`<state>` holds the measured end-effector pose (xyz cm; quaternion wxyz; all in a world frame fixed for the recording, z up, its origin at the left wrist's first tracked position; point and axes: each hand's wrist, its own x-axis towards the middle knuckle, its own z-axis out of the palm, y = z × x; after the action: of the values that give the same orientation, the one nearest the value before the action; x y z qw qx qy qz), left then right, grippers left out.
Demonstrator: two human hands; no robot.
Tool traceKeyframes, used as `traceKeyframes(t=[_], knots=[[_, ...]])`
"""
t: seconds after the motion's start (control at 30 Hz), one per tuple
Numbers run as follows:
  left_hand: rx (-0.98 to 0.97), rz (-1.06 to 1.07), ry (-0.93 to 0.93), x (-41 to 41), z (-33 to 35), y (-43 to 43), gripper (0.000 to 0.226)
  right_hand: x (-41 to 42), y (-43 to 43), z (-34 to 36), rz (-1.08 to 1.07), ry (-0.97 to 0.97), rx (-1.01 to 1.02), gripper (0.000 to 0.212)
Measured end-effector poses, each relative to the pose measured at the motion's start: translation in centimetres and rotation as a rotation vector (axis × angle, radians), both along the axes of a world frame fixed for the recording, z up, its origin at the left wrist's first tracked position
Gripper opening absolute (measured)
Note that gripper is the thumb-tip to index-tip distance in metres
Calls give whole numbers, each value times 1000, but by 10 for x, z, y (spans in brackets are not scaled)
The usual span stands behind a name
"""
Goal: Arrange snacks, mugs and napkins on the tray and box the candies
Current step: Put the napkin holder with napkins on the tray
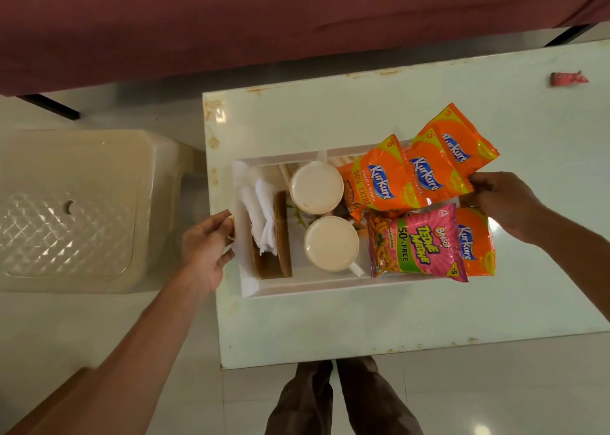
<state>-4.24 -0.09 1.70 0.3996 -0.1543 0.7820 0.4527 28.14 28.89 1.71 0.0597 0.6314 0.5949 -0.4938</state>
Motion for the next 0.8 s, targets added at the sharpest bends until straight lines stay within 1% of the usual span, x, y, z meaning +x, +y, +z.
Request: traceKeyframes(t=[0.23, 0.4, 0.6, 0.8], knots=[[51, -15, -8, 8, 27, -1, 18, 13, -6, 31, -53, -10, 35, 33], [93, -39, 0, 20, 34, 6, 20, 34, 0, 43, -76, 14, 88, 32], [145, -38, -27, 56, 36, 31, 28, 73, 27, 49, -78, 5, 106, 36], [158, -26, -8, 104, 42, 68, 25, 115, 64, 52, -76, 6, 130, 35]])
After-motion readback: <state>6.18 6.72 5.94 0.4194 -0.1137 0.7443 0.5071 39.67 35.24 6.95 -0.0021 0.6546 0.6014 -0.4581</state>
